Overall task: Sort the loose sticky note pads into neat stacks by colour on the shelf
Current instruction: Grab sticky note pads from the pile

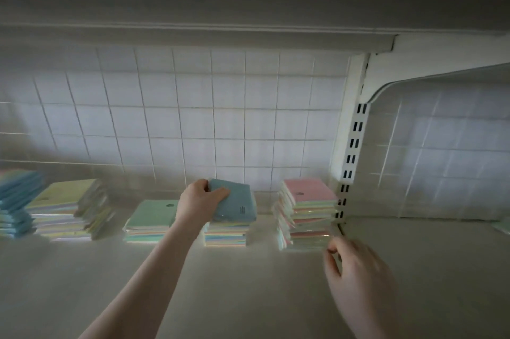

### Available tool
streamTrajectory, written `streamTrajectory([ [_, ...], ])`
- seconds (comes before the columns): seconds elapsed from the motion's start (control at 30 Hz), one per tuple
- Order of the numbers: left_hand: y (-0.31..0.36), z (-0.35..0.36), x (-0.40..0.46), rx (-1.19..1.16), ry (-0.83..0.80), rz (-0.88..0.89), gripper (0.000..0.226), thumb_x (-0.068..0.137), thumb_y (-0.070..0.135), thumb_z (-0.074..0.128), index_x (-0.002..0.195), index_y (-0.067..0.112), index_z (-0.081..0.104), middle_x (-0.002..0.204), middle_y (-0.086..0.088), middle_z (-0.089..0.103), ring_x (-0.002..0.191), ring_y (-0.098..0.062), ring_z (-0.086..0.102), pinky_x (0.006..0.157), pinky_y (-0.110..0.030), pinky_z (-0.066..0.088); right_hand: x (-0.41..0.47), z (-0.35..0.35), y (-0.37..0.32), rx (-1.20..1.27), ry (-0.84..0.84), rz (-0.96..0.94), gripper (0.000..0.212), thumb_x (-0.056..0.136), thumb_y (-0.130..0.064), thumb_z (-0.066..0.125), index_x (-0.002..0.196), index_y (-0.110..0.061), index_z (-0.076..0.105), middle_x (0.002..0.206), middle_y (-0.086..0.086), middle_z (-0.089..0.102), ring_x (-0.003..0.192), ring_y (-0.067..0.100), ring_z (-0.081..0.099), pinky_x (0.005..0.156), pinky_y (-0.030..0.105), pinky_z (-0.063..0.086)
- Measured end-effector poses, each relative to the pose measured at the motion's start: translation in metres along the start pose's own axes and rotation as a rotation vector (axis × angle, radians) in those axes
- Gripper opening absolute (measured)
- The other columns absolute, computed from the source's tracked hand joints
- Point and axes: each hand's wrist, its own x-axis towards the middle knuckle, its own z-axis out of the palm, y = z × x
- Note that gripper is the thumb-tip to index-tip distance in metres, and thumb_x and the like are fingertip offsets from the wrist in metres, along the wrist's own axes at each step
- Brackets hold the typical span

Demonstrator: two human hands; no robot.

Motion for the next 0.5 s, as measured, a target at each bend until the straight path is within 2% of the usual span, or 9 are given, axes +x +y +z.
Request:
streamTrajectory([
  [0.07,-0.006,0.003,-0.002,0.132,0.059,-0.011,0.034,0.076,0.036,0.068,0.088,0.006,0.063,0.077,-0.004,0.063,0.072,-0.025,0.057,0.062,-0.031,0.042,-0.004,0.004,0.006,0.043,-0.038,0.018,0.037,0.043,0.000,0.087,0.057,-0.013,0.055,0.051,0.001,0.048,0.043,0.026,0.052,0.044,0.025,0.031],
  [0.13,-0.008,0.006,-0.005,0.214,0.097,-0.028,0.029,0.081,0.039,0.066,0.093,0.012,0.062,0.090,-0.003,0.065,0.082,-0.025,0.058,0.069,-0.031,0.042,-0.008,0.007,0.008,0.080,-0.094,0.041,0.038,0.043,-0.001,0.087,0.056,-0.015,0.054,0.051,-0.001,0.048,0.043,0.024,0.051,0.044,0.023,0.027],
  [0.27,-0.007,0.013,-0.006,0.239,0.149,-0.046,0.048,0.083,0.038,0.065,0.121,0.012,0.053,0.117,-0.009,0.057,0.104,-0.029,0.055,0.081,-0.033,0.041,-0.014,0.007,0.008,0.139,-0.208,0.086,0.036,0.049,-0.004,0.085,0.058,-0.017,0.053,0.052,-0.002,0.048,0.045,0.022,0.051,0.043,0.025,0.030],
  [0.37,-0.007,0.017,-0.006,0.237,0.174,-0.038,0.048,0.084,0.035,0.063,0.124,0.011,0.052,0.122,-0.014,0.053,0.108,-0.032,0.053,0.090,-0.036,0.042,-0.013,0.003,0.010,0.124,-0.269,0.188,0.022,0.072,-0.010,0.071,0.066,-0.017,0.051,0.063,0.000,0.051,0.061,0.026,0.052,0.053,0.030,0.033],
  [0.5,-0.004,0.019,-0.020,0.272,0.283,0.036,0.044,0.086,0.031,0.058,0.125,0.013,0.051,0.124,-0.015,0.051,0.117,-0.032,0.042,0.097,-0.037,0.033,-0.010,-0.003,0.008,0.141,-0.311,0.190,0.004,0.085,-0.015,0.058,0.081,-0.015,0.057,0.074,0.002,0.053,0.078,0.025,0.055,0.060,0.031,0.033],
])
